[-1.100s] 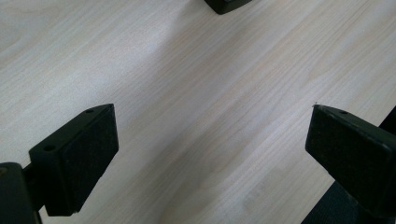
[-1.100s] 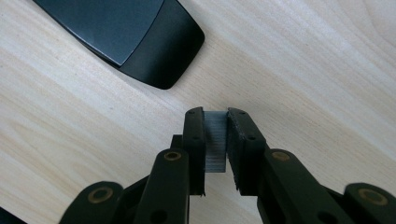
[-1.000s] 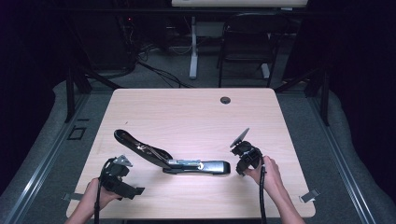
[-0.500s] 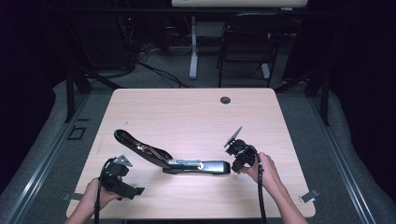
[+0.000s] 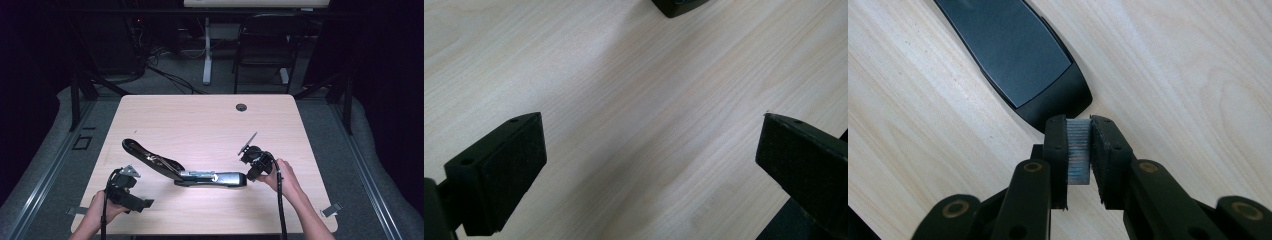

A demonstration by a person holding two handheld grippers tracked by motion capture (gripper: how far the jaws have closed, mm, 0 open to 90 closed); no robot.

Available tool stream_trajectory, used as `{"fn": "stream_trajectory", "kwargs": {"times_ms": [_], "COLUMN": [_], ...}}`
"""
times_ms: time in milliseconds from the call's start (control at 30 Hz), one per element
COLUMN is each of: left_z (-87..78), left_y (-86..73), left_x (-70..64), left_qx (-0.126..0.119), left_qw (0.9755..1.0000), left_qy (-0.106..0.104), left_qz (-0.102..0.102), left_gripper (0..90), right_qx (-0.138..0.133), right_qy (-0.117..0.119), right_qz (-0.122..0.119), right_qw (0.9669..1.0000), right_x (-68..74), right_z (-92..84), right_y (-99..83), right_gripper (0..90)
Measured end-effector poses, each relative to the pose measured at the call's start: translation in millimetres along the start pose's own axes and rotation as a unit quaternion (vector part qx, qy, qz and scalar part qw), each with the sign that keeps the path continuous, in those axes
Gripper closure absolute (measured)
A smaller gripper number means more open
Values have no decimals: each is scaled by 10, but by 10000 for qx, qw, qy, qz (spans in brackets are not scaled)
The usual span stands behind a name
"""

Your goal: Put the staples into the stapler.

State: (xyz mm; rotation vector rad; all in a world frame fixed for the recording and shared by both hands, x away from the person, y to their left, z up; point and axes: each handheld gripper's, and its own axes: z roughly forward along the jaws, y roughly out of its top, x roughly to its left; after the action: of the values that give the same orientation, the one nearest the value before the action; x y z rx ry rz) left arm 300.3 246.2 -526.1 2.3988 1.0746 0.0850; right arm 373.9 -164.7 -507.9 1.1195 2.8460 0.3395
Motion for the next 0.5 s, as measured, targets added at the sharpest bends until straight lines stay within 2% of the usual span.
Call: {"fn": "stream_trajectory", "kwargs": {"times_ms": [133, 200, 500], "left_z": [-9, -8, -13], "left_y": [-6, -7, -2], "left_x": [18, 23, 36], "left_qx": [-22, -14, -33], "left_qw": [10000, 10000, 10000], "left_qy": [28, 30, 18], "left_qz": [-27, -21, -24], "left_gripper": [1, 1, 1], "right_qx": [5, -42, -35], "right_qy": [-19, 18, 27], "right_qz": [-170, -165, -433], "right_qw": [9999, 9999, 9991], "right_x": [2, 11, 39], "right_z": [-27, -16, -35], "right_y": [25, 31, 104], "right_gripper": [783, 783, 783]}}
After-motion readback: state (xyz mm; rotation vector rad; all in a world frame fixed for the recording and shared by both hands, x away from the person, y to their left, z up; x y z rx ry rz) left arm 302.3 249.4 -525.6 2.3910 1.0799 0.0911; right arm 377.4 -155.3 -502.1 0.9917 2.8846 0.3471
